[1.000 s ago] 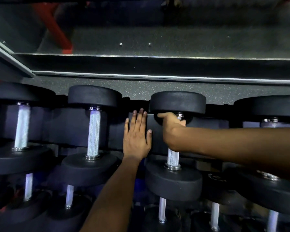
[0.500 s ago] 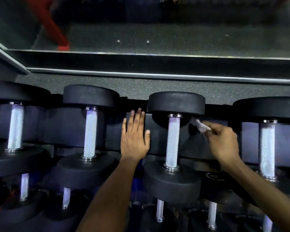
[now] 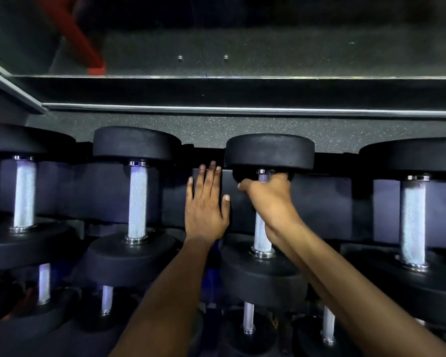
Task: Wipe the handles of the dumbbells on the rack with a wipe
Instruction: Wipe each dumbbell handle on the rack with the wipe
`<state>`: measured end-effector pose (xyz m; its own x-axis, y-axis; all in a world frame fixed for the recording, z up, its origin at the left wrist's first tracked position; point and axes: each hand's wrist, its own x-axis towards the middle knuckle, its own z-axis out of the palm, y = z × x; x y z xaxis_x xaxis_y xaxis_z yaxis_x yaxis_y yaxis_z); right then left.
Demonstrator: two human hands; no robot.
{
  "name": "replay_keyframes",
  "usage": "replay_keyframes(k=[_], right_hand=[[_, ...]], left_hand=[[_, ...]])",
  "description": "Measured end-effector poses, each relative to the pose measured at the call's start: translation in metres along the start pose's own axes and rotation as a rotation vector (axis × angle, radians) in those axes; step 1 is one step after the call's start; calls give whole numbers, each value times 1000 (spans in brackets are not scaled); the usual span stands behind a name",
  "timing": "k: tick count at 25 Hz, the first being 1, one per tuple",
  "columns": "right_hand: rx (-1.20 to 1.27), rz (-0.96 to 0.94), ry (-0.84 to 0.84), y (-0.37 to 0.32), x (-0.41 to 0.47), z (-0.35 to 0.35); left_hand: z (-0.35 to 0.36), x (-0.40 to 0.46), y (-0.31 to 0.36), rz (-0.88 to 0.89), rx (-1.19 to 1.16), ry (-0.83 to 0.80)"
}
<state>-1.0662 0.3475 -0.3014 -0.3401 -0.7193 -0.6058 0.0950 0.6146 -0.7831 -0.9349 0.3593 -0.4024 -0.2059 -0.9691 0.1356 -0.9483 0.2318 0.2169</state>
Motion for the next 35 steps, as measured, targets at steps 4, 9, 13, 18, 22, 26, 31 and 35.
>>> replay_keyframes(k=[4,9,13,18,22,26,31,35], right_hand=[[510,229,-377,-2,15,-38],[683,237,-585,14,17,-50],[490,22,-237,44,3,-62],[-348,190,-532,61,-5,-69],[-320,190,-577,56,-15,-83],[-117,296,-602,51,-12,-68],[-299,86,-544,52,-28,-73],[-302,73,-460,54,-33,-78]], left_hand=[[-1,0,1,-5,17,6],[-1,0,0,1,21,11],[0,0,0,-3,24,6],[-1,1,1,-6,25,-4],[1,0,-1,-2,16,-7],[0,0,0,4,6,-10],[2,0,-1,2,-10,15],[2,-2,1,-9,-15,-58]])
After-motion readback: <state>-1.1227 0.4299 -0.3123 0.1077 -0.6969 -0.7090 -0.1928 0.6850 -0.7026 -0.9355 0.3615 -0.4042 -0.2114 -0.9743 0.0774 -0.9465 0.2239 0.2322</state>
